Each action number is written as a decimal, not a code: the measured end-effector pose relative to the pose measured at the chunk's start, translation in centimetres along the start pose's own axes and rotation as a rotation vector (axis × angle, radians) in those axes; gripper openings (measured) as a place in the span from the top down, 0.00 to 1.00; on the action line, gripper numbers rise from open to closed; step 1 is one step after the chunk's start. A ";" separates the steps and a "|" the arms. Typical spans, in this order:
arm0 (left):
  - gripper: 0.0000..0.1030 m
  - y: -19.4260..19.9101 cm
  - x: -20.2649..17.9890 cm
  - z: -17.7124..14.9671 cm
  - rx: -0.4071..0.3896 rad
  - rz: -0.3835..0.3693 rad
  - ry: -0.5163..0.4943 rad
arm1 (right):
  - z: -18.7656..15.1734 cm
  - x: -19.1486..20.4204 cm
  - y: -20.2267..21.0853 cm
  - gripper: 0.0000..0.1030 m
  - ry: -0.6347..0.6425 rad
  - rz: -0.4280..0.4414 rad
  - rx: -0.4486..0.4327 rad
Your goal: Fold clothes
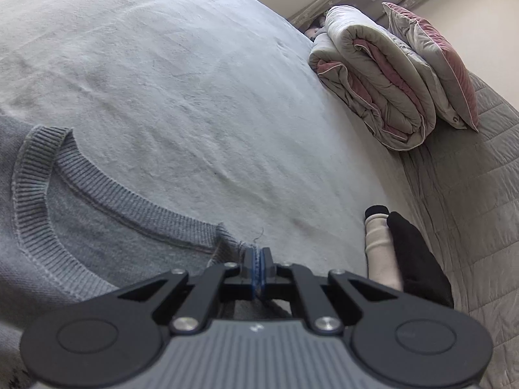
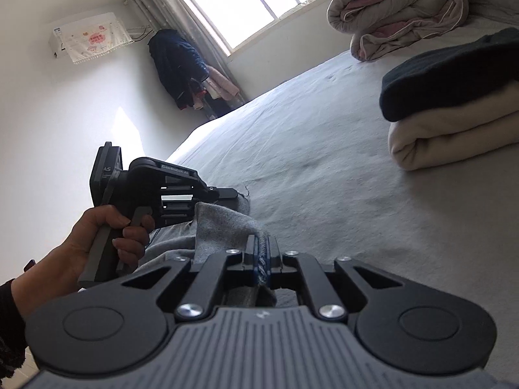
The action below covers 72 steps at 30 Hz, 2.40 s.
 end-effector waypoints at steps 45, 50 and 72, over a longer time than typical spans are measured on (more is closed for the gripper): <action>0.46 5.6 0.4 -9.2 -0.205 -0.060 -0.120 | 0.3 -8.9 3.1 0.46 -0.122 -0.336 -0.119; 0.44 9.2 2.1 -12.9 -0.194 -0.013 -0.170 | -0.5 -8.6 4.1 0.44 -0.289 -0.268 -0.152; 0.48 15.1 -2.4 -22.8 -0.166 -0.055 -0.366 | -7.0 -3.5 9.7 0.57 -0.625 -0.071 -0.102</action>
Point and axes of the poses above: each gripper's, at about its wrist camera, not at the fingertips, and y roughly against the way its jaws point, x to its left, z to its top, the point moved 6 cm from there along -y, roughly the way its jaws point, and after that the axes turned 13 degrees about z, right-handed, at the moved point
